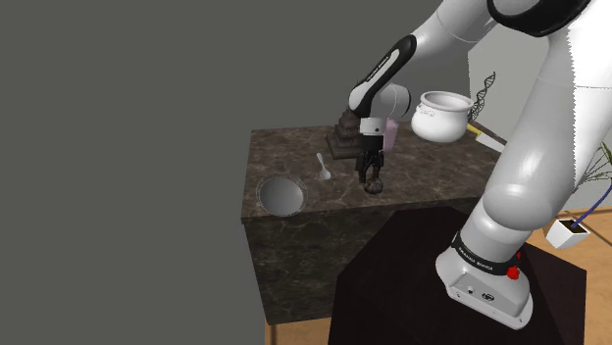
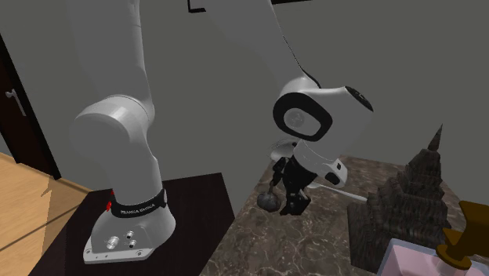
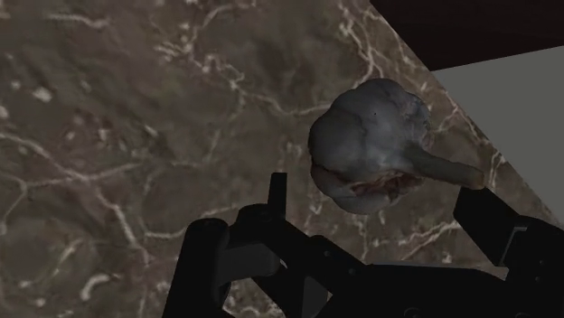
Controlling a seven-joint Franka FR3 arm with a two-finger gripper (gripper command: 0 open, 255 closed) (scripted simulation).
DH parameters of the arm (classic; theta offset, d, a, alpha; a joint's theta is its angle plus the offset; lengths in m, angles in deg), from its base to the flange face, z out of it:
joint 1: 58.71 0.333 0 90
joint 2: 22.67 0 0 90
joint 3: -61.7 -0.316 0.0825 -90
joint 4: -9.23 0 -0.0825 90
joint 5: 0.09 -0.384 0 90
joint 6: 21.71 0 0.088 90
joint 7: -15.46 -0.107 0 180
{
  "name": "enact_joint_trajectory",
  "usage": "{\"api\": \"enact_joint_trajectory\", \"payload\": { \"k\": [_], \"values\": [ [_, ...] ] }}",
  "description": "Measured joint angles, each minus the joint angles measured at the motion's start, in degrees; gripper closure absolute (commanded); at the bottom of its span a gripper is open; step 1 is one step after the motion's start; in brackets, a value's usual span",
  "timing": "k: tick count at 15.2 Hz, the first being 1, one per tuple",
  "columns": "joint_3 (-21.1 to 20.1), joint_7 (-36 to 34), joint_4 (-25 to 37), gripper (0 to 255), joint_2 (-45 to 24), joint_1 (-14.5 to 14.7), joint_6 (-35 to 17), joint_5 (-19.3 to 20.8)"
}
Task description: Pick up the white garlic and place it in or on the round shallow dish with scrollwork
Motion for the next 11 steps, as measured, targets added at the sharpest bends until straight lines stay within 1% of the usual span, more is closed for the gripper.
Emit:
{"api": "enact_joint_trajectory", "payload": {
  "k": [7,8,11],
  "values": [
    [-0.21,0.3,-0.43,0,-0.66,0.14,-1.07,-0.55],
    [-0.21,0.3,-0.43,255,-0.66,0.14,-1.07,-0.55],
    [-0.21,0.29,-0.4,255,-0.64,0.14,-1.07,-0.56]
  ]
}}
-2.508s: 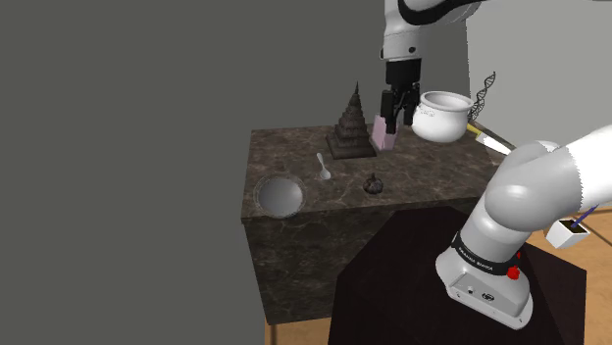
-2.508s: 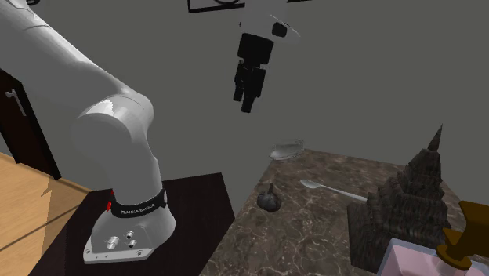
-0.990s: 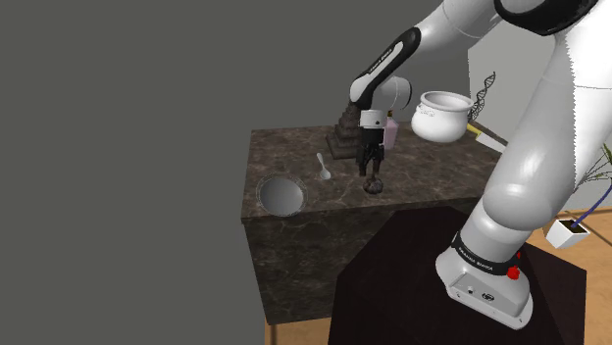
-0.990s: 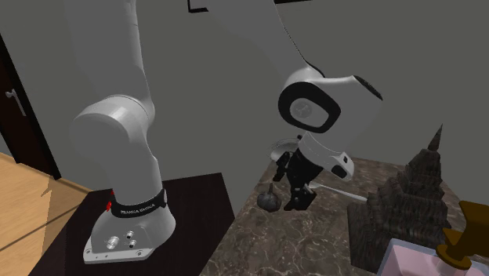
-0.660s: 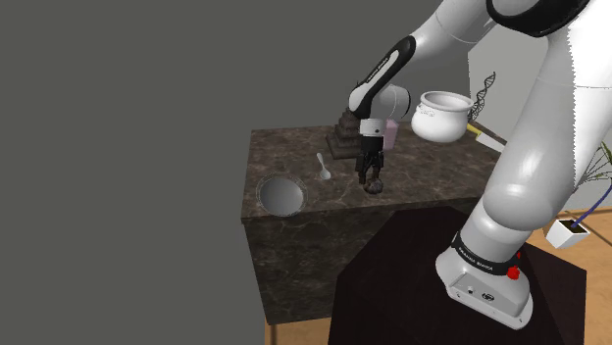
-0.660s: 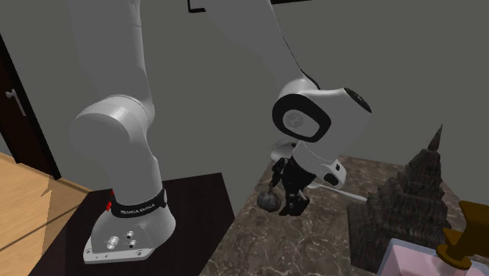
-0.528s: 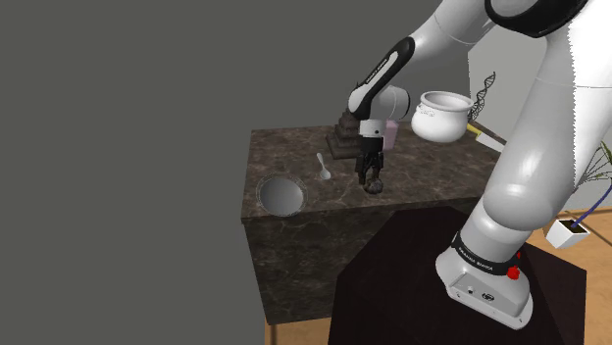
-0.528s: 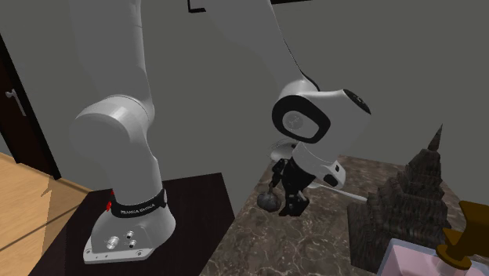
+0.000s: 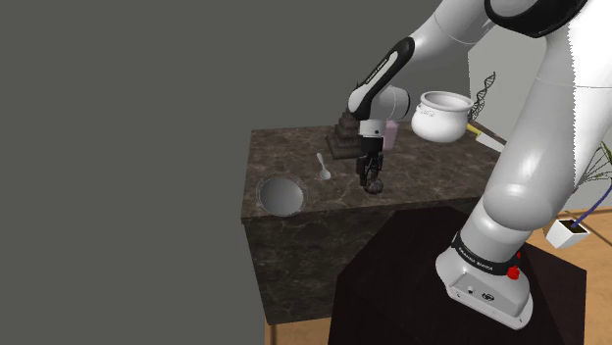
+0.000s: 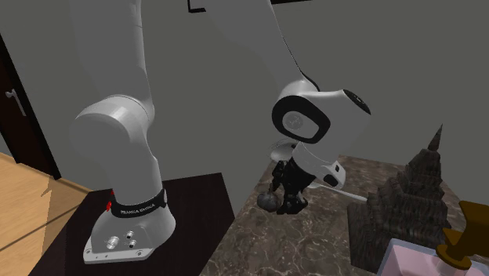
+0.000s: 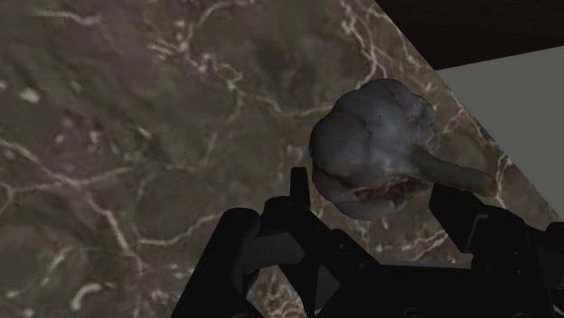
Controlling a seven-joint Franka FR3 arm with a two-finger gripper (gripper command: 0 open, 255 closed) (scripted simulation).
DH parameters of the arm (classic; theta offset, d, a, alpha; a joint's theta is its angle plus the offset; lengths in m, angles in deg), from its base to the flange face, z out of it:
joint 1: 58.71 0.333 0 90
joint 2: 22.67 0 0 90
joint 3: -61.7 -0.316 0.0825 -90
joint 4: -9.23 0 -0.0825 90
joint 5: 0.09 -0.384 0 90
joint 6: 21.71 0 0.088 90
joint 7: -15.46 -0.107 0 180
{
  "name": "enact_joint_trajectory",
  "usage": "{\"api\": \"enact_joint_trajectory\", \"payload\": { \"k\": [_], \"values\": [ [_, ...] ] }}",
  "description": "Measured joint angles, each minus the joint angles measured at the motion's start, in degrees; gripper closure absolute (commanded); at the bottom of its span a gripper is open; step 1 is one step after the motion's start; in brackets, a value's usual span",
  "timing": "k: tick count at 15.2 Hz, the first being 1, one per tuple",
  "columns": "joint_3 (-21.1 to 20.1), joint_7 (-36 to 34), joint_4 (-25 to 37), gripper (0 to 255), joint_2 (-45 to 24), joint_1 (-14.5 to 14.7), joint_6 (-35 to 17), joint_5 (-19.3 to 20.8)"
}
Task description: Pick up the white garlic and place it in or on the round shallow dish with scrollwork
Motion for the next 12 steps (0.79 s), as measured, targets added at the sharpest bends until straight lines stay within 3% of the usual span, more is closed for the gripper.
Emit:
{"api": "enact_joint_trajectory", "payload": {
  "k": [7,12],
  "values": [
    [0.0,0.01,0.02,255,-0.01,0.0,-0.03,-0.01],
    [0.24,-1.51,0.4,255,2.67,0.01,2.75,1.41]
  ]
}}
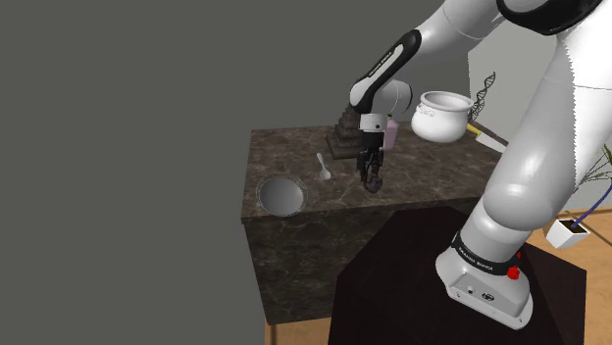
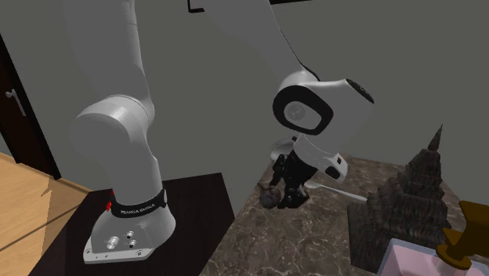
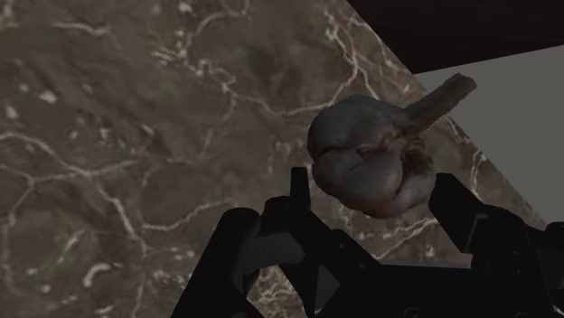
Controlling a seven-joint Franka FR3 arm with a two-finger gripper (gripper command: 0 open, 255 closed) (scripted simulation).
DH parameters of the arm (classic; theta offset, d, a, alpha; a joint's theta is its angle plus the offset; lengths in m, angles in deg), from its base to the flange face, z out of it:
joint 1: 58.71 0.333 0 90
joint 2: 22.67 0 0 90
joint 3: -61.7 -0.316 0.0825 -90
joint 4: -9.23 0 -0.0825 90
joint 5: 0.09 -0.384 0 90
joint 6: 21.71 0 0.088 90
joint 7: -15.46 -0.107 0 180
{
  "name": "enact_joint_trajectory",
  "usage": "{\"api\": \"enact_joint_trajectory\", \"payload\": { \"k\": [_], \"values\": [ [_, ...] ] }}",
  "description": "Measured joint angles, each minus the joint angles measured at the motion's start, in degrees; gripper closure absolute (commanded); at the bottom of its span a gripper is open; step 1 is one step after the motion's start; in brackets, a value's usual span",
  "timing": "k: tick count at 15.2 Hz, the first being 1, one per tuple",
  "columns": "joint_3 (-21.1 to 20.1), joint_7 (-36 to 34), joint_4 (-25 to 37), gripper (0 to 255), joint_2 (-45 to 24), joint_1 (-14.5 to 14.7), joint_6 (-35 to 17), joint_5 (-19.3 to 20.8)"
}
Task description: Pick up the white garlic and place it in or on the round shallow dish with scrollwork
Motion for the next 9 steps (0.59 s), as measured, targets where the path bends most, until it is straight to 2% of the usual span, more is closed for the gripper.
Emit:
{"api": "enact_joint_trajectory", "payload": {
  "k": [9],
  "values": [
    [0.24,-3.24,1.41,255,6.14,-0.17,6.83,2.83]
  ]
}}
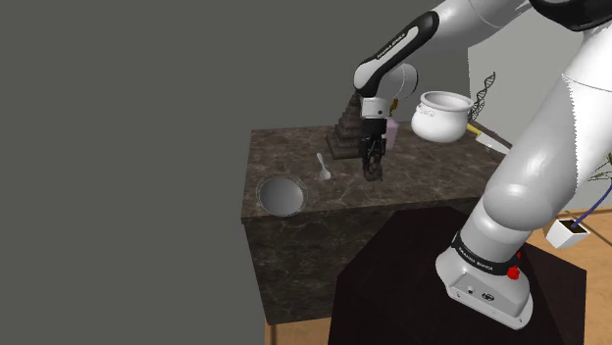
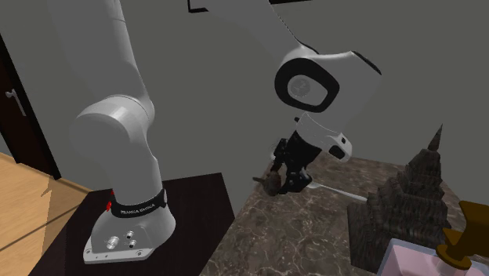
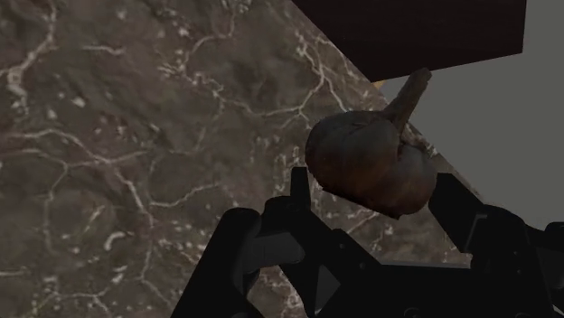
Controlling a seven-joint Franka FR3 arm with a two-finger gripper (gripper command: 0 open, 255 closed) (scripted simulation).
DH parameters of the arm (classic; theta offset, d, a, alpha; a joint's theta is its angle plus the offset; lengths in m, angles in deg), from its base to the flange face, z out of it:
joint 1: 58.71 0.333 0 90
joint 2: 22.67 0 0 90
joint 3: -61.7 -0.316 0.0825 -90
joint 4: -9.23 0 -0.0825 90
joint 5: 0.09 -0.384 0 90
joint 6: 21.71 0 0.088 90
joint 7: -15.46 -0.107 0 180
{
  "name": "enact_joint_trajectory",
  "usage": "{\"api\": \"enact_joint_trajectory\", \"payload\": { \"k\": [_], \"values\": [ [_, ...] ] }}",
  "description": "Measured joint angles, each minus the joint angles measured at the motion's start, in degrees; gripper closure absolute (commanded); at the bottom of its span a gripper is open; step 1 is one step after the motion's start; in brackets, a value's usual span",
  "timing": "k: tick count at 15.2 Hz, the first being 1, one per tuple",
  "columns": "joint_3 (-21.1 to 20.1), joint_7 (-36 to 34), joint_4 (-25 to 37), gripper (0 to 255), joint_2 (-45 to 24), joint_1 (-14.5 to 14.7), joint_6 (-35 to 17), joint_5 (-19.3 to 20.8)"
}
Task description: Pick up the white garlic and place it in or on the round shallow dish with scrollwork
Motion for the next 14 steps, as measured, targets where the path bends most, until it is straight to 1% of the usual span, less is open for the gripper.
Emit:
{"api": "enact_joint_trajectory", "payload": {
  "k": [9,11,14],
  "values": [
    [-0.06,-2.61,2.13,255,5.24,-0.29,6.83,1.98],
    [-0.95,-3.94,3.25,255,4.72,0.59,7.14,1.09],
    [-3.05,-6.85,5.92,255,2.58,2.7,7.04,-1.18]
  ]
}}
